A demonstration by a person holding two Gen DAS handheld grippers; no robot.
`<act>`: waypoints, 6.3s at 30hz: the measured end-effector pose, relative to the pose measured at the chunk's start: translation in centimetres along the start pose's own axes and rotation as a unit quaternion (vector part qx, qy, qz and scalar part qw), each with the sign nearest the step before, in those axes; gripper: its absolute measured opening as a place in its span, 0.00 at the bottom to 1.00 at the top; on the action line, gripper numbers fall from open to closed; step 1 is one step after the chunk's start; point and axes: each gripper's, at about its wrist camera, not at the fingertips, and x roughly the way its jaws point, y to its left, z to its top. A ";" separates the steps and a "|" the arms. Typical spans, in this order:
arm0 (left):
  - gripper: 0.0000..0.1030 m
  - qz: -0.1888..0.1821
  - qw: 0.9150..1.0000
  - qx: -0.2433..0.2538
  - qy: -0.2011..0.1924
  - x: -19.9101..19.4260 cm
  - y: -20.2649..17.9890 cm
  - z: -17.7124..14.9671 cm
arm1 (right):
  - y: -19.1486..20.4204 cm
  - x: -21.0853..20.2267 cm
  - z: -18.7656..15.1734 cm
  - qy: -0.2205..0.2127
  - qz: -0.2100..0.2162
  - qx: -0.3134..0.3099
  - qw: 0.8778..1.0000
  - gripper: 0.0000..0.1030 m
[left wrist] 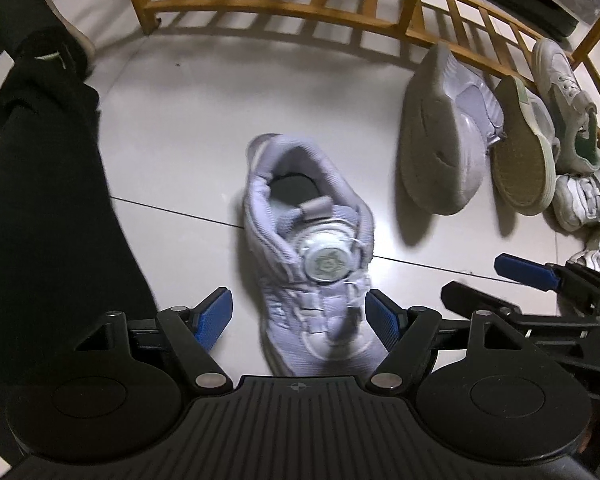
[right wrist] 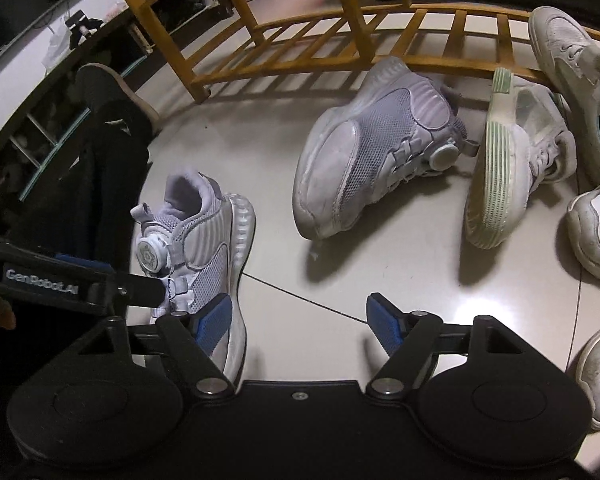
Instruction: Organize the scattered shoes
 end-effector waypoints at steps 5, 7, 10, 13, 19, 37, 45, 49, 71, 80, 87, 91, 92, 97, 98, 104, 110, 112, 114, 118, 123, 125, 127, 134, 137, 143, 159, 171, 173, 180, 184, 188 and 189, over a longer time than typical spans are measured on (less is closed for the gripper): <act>0.72 0.000 1.000 -0.005 -0.002 0.8 -0.5 0.3 | -0.1 0.1 0.1 -0.002 0.000 0.003 1.000 0.75; 0.72 -0.003 1.000 -0.016 0.004 1.3 -0.4 0.6 | -0.1 0.1 0.1 -0.001 -0.001 0.004 1.000 0.76; 0.72 -0.013 0.999 -0.027 0.011 1.9 -0.4 0.8 | -0.1 0.2 0.0 0.001 -0.002 0.004 1.000 0.77; 0.72 0.004 1.000 -0.024 0.007 2.7 -0.6 0.9 | 0.0 0.4 0.0 0.004 -0.001 0.003 1.000 0.77; 0.68 -0.018 0.999 -0.030 0.022 3.7 0.0 1.0 | 0.0 0.7 -0.1 0.011 -0.003 0.004 1.000 0.77; 0.54 0.004 1.000 -0.008 0.021 5.1 6.5 7.4 | 0.0 1.8 -0.4 0.034 -0.002 0.005 0.999 0.77; 0.54 0.022 1.000 -0.001 0.018 6.9 10.4 12.9 | 0.1 2.4 -0.4 0.045 0.002 0.004 0.999 0.77; 0.54 0.026 0.999 0.011 0.016 7.9 11.6 15.7 | -0.1 2.6 -0.4 0.047 0.002 0.006 0.999 0.77; 0.54 0.022 0.996 0.084 0.006 10.7 17.1 24.4 | -0.1 3.7 -0.2 0.055 0.006 0.008 0.998 0.77; 0.52 0.050 0.991 0.124 0.017 10.7 16.8 24.5 | -1.1 3.6 0.3 0.048 0.002 0.016 0.999 0.77; 0.58 0.050 0.995 0.085 0.018 10.2 16.8 24.4 | -0.9 4.2 0.5 0.051 0.003 0.010 0.999 0.77; 0.61 0.031 0.996 0.085 0.007 8.2 15.7 23.4 | -0.9 3.9 0.8 0.044 0.003 0.008 0.999 0.77; 0.62 0.024 0.996 0.085 0.003 7.6 15.3 23.1 | -0.9 3.8 0.8 0.042 0.003 0.007 0.999 0.77; 0.67 -0.026 0.995 0.097 -0.012 4.9 12.8 21.4 | -0.8 3.2 1.0 0.028 0.001 0.005 1.000 0.77; 0.68 -0.044 0.994 0.103 -0.014 4.4 12.0 20.9 | -0.9 3.1 1.0 0.025 0.001 0.007 1.000 0.77; 0.70 -0.097 0.986 0.135 -0.013 1.9 6.0 16.8 | -1.2 2.3 1.3 0.010 -0.006 0.008 1.000 0.77; 0.73 -0.145 0.976 0.161 -0.006 2.1 -0.5 13.0 | -1.4 1.9 1.5 -0.001 -0.016 0.006 1.000 0.78; 0.74 -0.147 0.974 0.172 -0.007 2.0 -2.2 12.4 | -1.5 1.7 1.5 -0.004 -0.018 0.009 1.000 0.78; 0.75 -0.146 0.971 0.189 -0.009 1.8 -4.4 11.7 | -1.6 1.6 1.4 -0.007 -0.023 0.009 1.000 0.79; 0.76 -0.150 0.968 0.201 -0.013 2.0 -6.6 11.1 | -1.7 1.5 1.4 -0.007 -0.027 0.013 1.000 0.79; 0.77 -0.140 0.966 0.219 -0.012 3.0 -8.9 10.2 | -1.9 1.3 1.4 -0.012 -0.027 0.016 0.999 0.80; 0.77 -0.131 0.965 0.226 -0.013 3.5 -9.5 10.1 | -2.0 1.1 1.3 -0.013 -0.027 0.016 0.999 0.80; 0.77 -0.126 0.966 0.224 -0.007 4.1 -9.8 10.0 | -2.0 1.1 1.2 -0.013 -0.027 0.016 0.999 0.80; 0.69 -0.117 0.971 0.206 0.006 6.0 -10.3 9.8 | -2.1 0.9 1.1 -0.013 -0.028 0.018 0.999 0.80; 0.51 -0.114 0.974 0.198 0.009 6.8 -9.7 9.9 | -2.1 0.9 1.1 -0.013 -0.028 0.018 0.999 0.80; 0.40 -0.127 0.975 0.181 0.002 7.3 -7.9 10.2 | -2.1 0.9 1.1 -0.014 -0.026 0.018 0.999 0.80; 0.34 -0.177 0.970 0.166 0.032 3.9 -1.0 7.5 | -2.6 0.3 1.1 -0.025 -0.023 0.031 0.999 0.80; 0.34 -0.249 0.962 0.088 0.067 2.5 4.5 6.1 | -2.2 1.4 1.4 -0.024 -0.018 0.033 0.999 0.80; 0.33 -0.252 0.962 0.080 0.070 2.7 5.1 5.9 | -1.8 1.6 1.8 -0.028 -0.013 0.031 0.999 0.80; 0.32 -0.247 0.965 0.048 0.080 3.5 7.0 5.8 | -0.4 2.4 3.4 -0.044 0.010 0.028 0.999 0.80; 0.33 -0.231 0.968 0.053 0.080 3.7 7.1 5.9 | 0.4 3.0 4.2 -0.044 0.017 0.021 0.999 0.80; 0.35 -0.221 0.970 0.049 0.093 4.4 7.1 5.6 | 1.2 3.4 4.7 -0.045 0.023 0.014 0.999 0.80; 0.35 -0.219 0.969 0.049 0.098 4.6 7.1 5.5 | 1.3 3.4 4.7 -0.046 0.024 0.013 0.999 0.80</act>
